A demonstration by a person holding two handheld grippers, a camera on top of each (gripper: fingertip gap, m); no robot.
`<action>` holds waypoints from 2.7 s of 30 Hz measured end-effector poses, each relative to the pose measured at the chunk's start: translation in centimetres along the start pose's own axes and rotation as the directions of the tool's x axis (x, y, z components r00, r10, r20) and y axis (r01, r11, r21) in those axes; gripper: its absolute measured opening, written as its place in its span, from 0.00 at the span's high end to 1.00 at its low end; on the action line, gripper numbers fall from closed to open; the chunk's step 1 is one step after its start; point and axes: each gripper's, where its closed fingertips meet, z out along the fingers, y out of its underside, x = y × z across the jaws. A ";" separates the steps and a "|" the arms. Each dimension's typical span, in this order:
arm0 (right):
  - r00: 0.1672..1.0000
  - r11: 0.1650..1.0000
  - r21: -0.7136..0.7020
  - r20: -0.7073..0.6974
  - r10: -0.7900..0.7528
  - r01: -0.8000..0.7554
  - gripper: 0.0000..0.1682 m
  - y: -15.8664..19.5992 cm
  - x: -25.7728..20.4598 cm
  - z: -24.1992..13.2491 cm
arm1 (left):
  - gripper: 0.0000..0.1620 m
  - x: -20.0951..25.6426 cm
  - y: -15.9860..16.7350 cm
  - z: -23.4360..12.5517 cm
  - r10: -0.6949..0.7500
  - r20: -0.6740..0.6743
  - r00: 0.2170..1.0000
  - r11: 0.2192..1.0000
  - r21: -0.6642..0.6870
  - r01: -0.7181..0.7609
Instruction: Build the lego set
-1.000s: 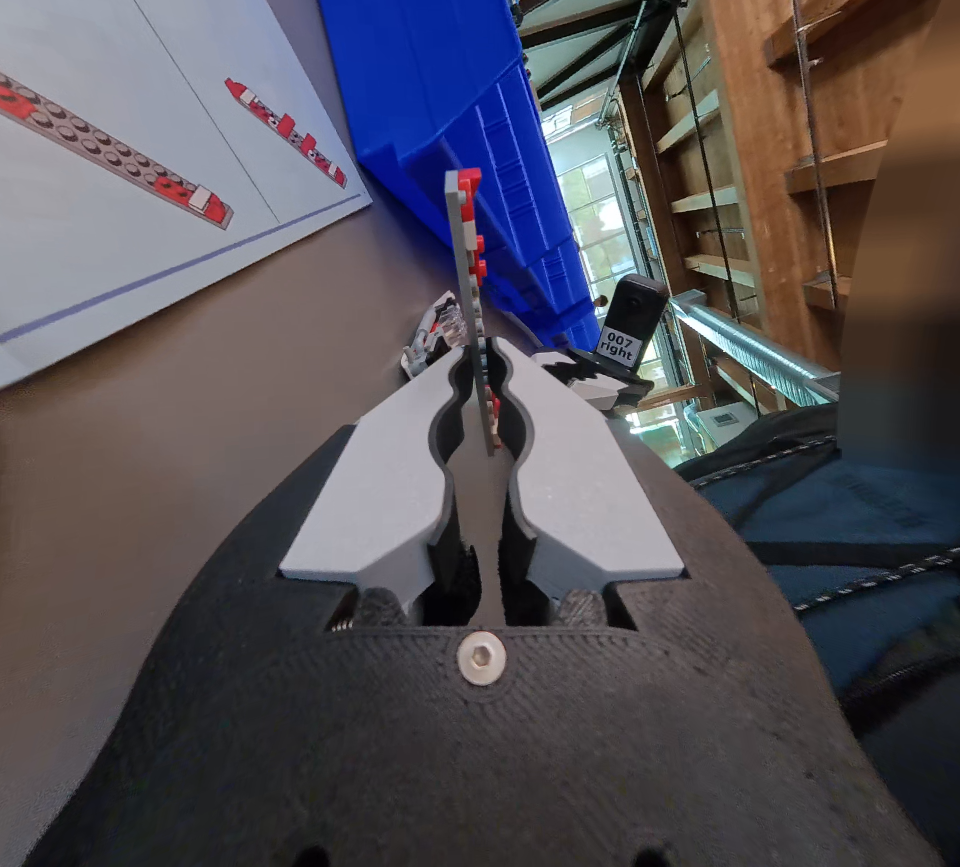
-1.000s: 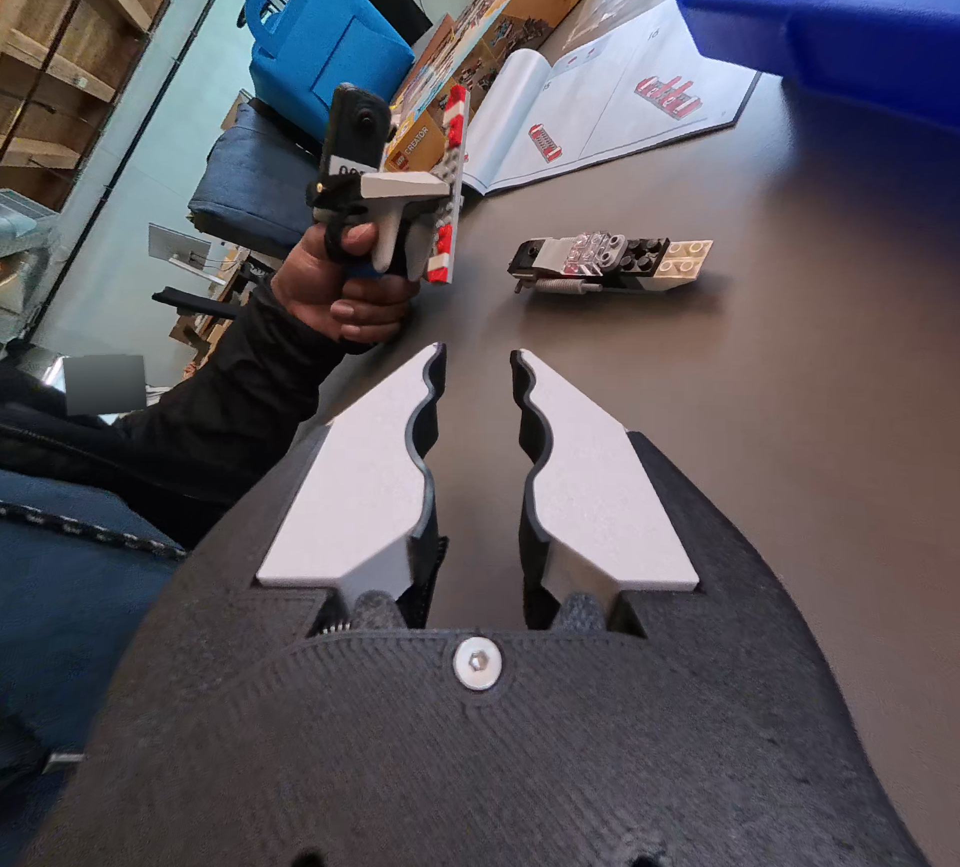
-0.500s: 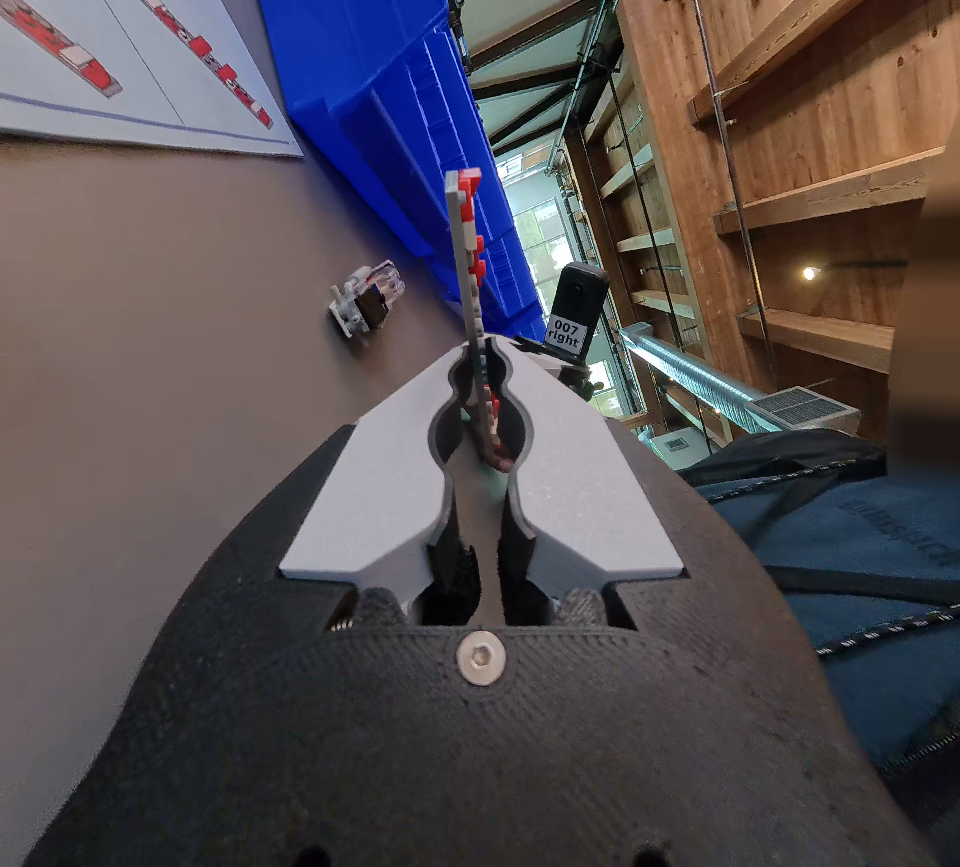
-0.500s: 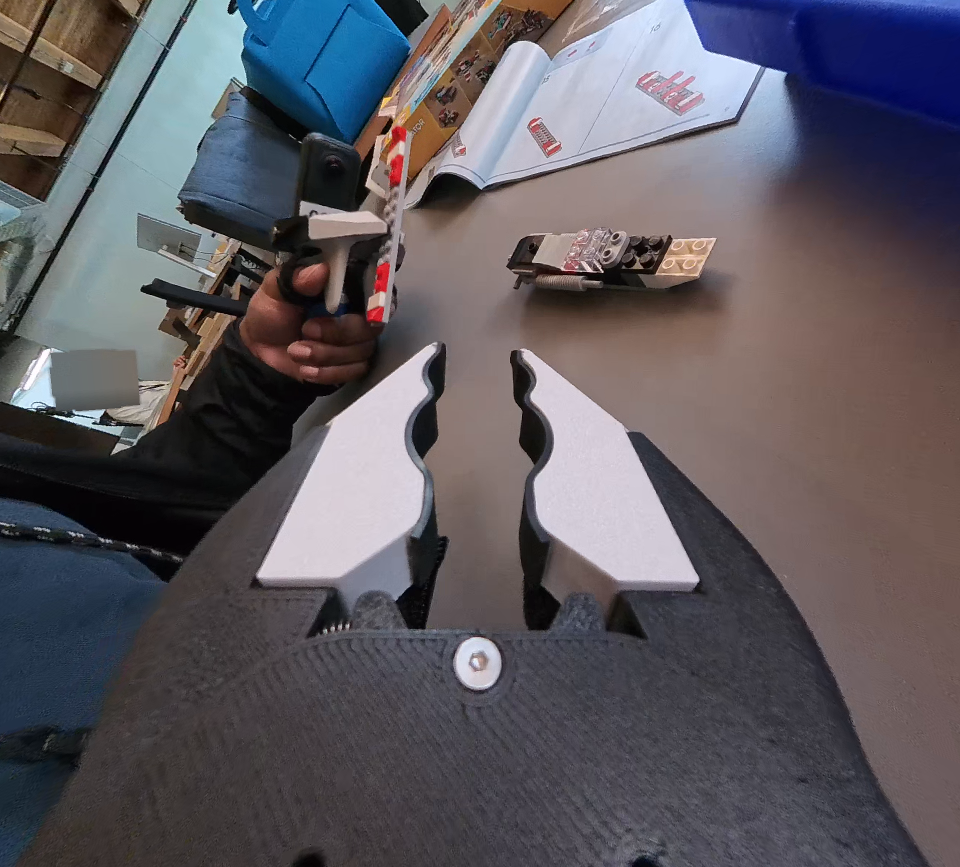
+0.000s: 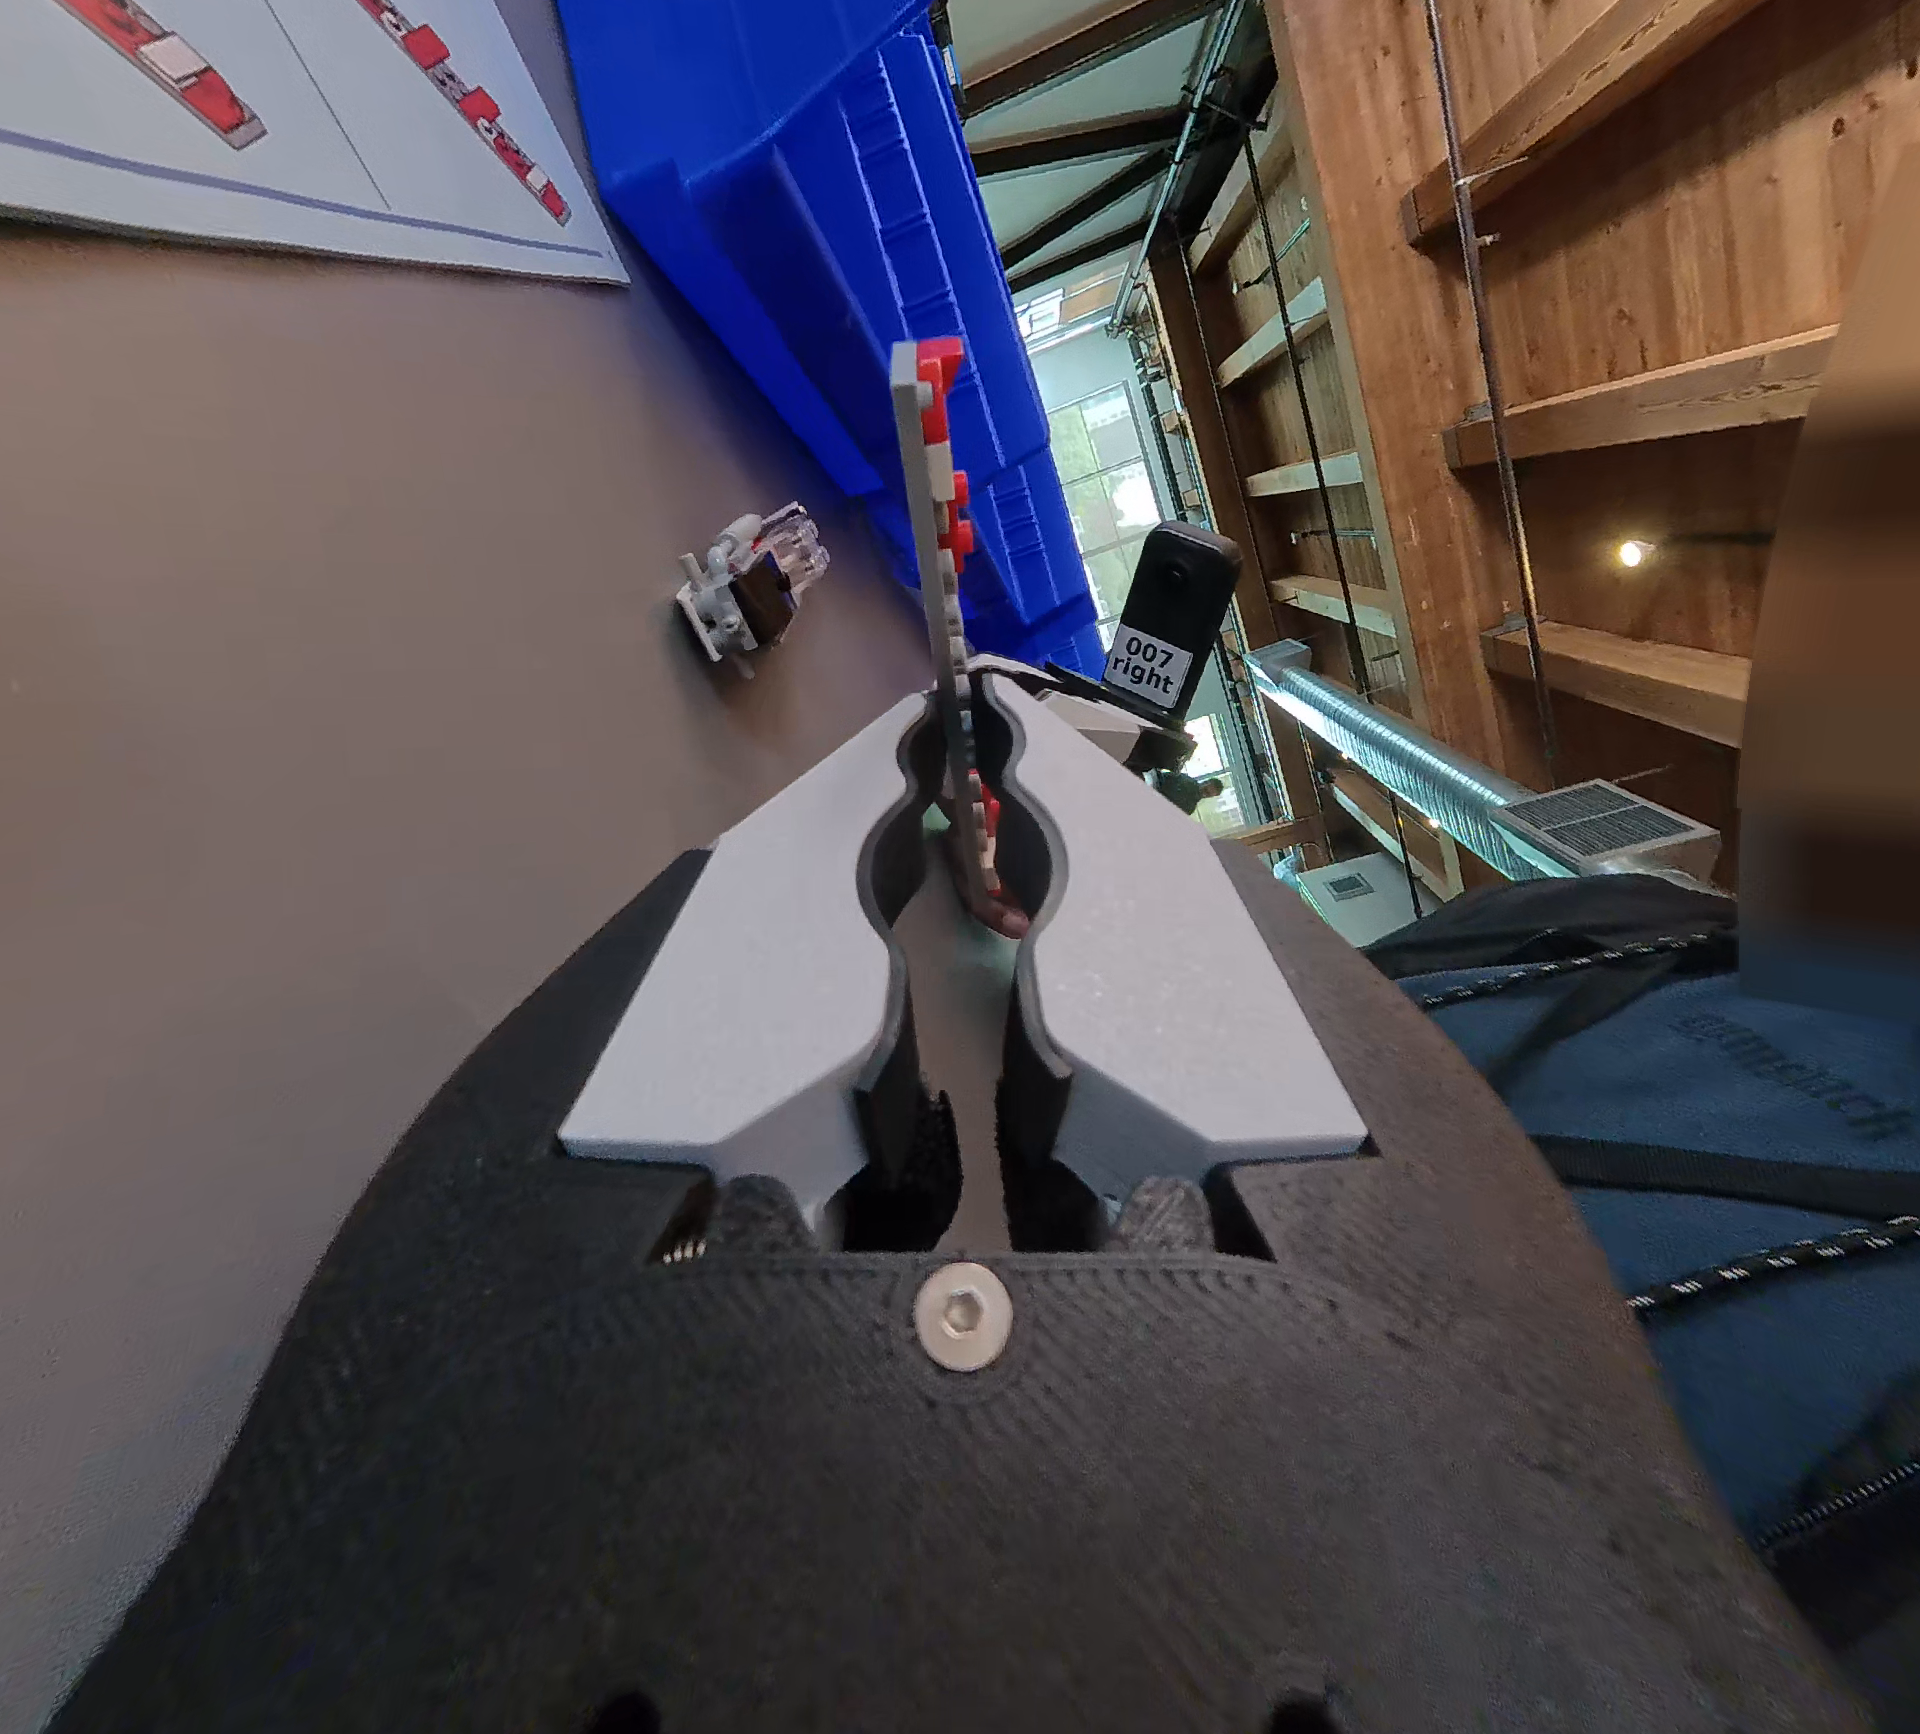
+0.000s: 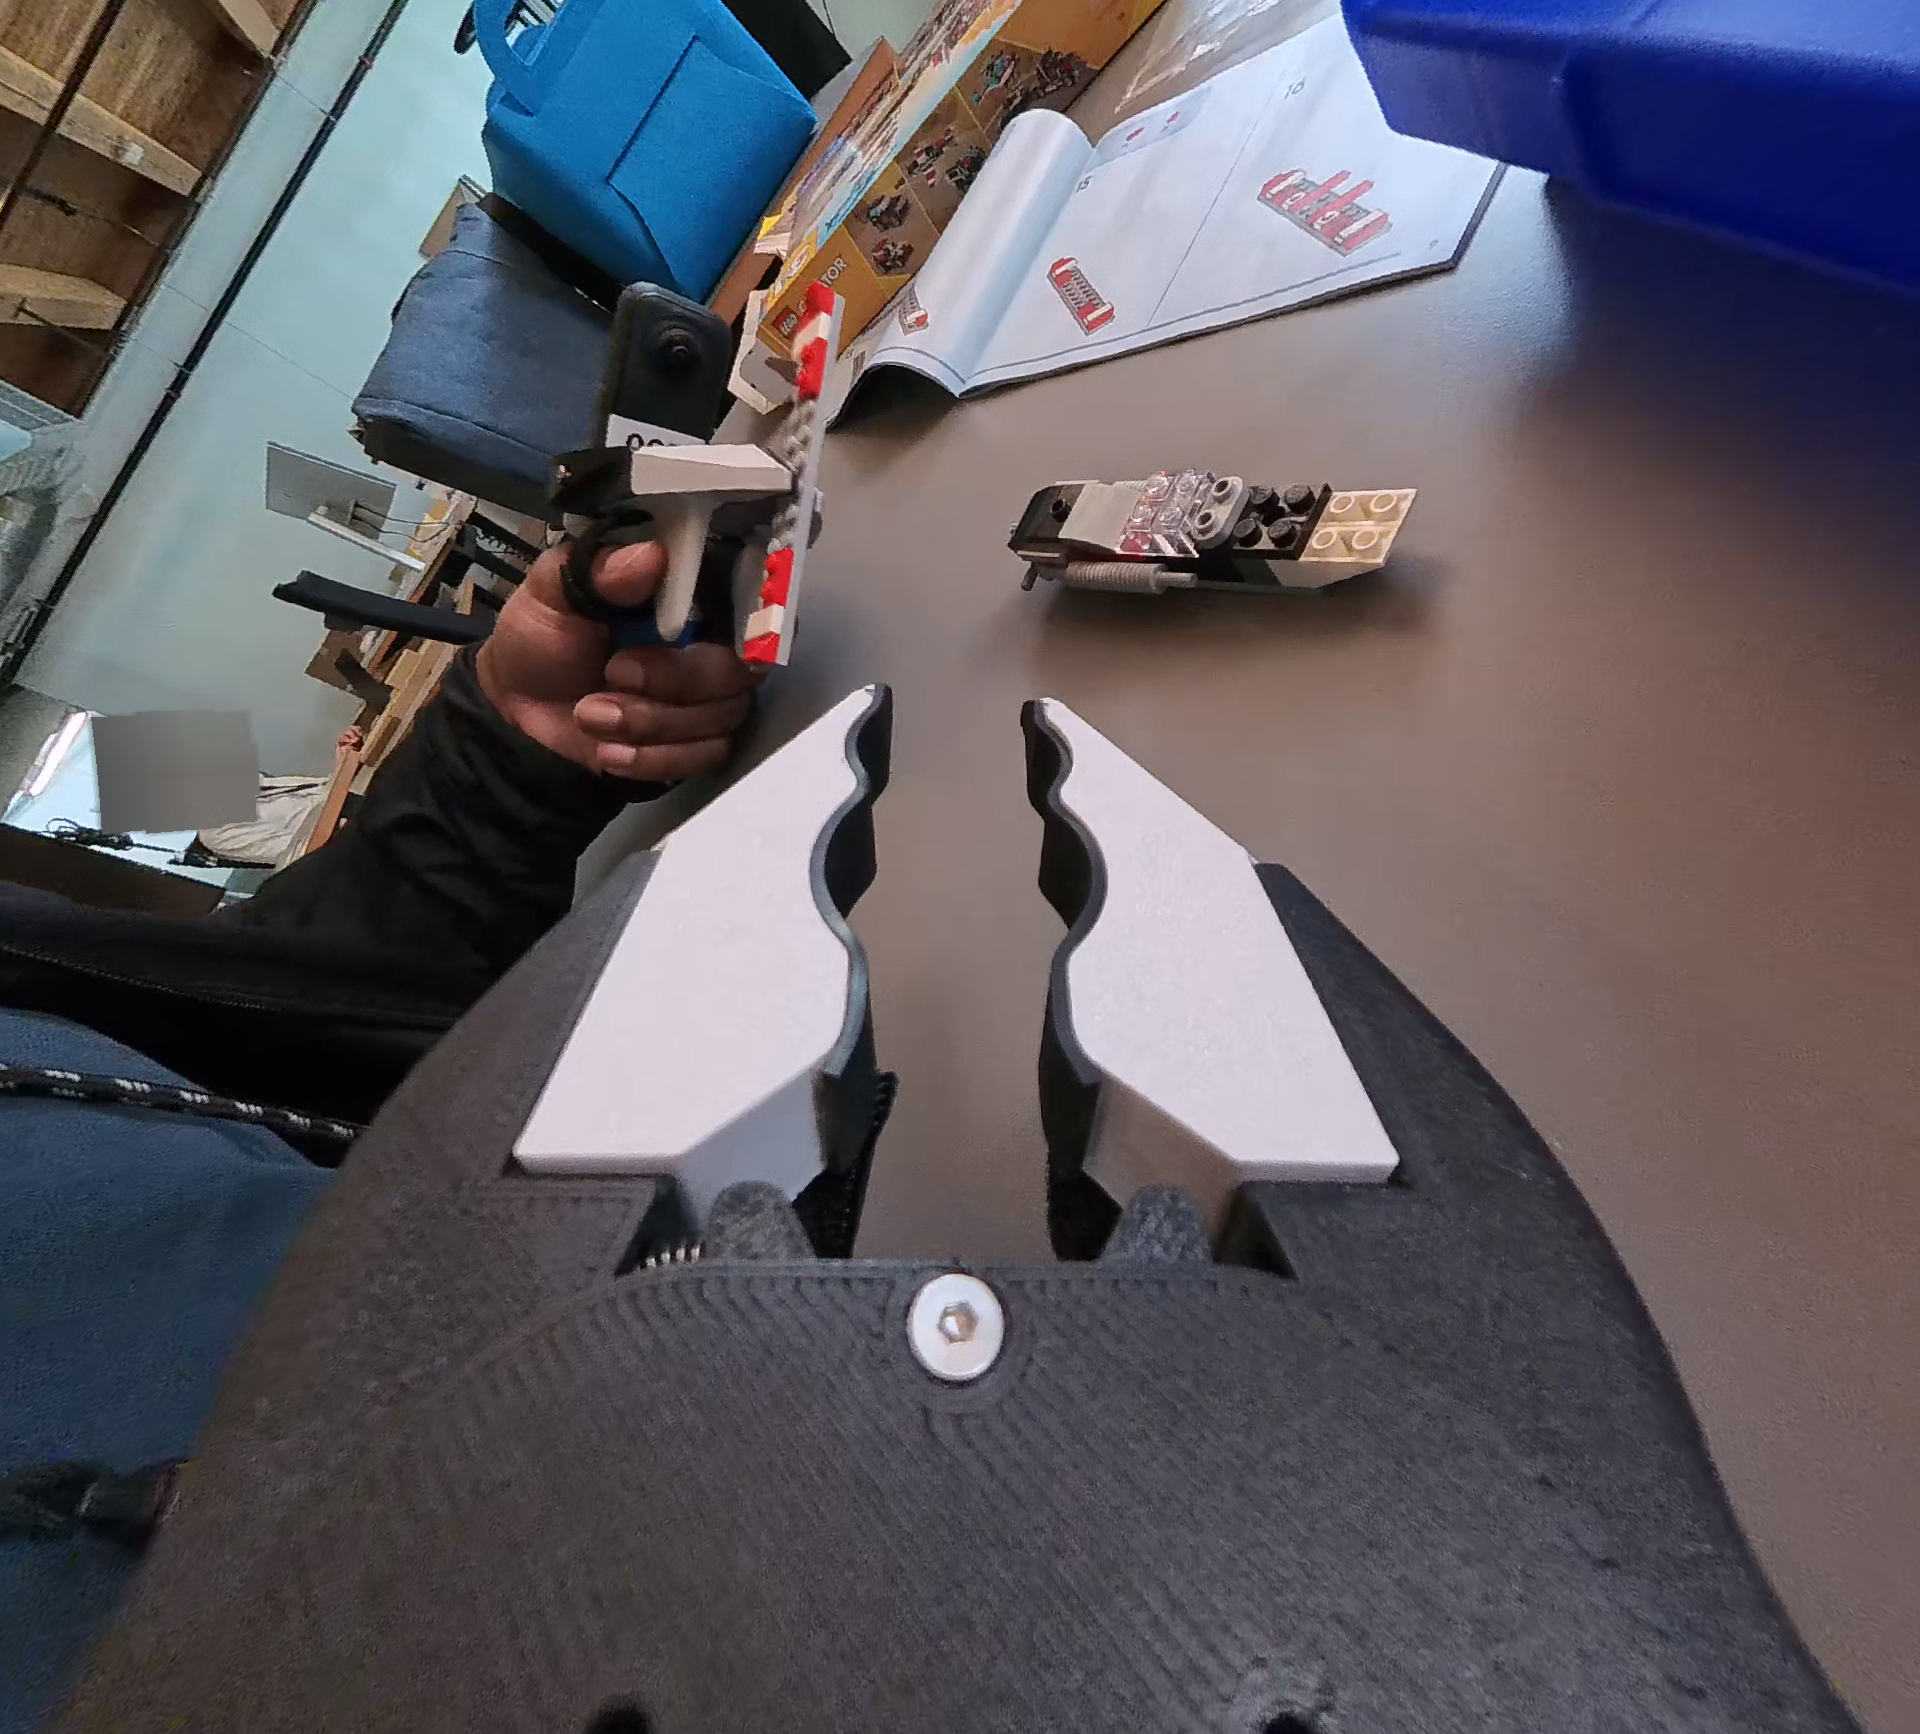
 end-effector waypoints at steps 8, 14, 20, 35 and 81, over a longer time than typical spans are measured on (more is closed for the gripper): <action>1.000 1.000 -0.006 0.013 0.009 -0.009 0.85 0.1 -0.1 0.0 | 0.97 -0.8 0.0 0.3 -0.025 0.043 0.999 1.000 -0.009 0.026; 0.999 1.000 -0.013 0.037 0.011 -0.011 0.85 0.1 -0.4 0.0 | 0.97 -1.4 -0.1 0.5 -0.033 0.080 0.996 0.999 -0.009 0.034; 0.991 0.994 -0.050 0.102 -0.090 0.095 0.77 0.0 -1.7 -0.8 | 0.97 -1.5 -0.3 0.5 -0.033 0.088 0.996 0.999 0.006 0.033; 0.428 -0.006 -0.656 0.501 -0.752 0.755 0.91 -14.3 9.6 -4.7 | 0.97 0.3 -0.3 -0.1 0.014 -0.014 1.000 1.000 0.024 -0.014; 0.326 0.043 -0.627 0.343 -0.881 0.778 0.95 -12.1 5.2 -4.6 | 0.97 2.3 -0.8 -1.1 0.028 -0.155 0.988 0.998 0.058 -0.019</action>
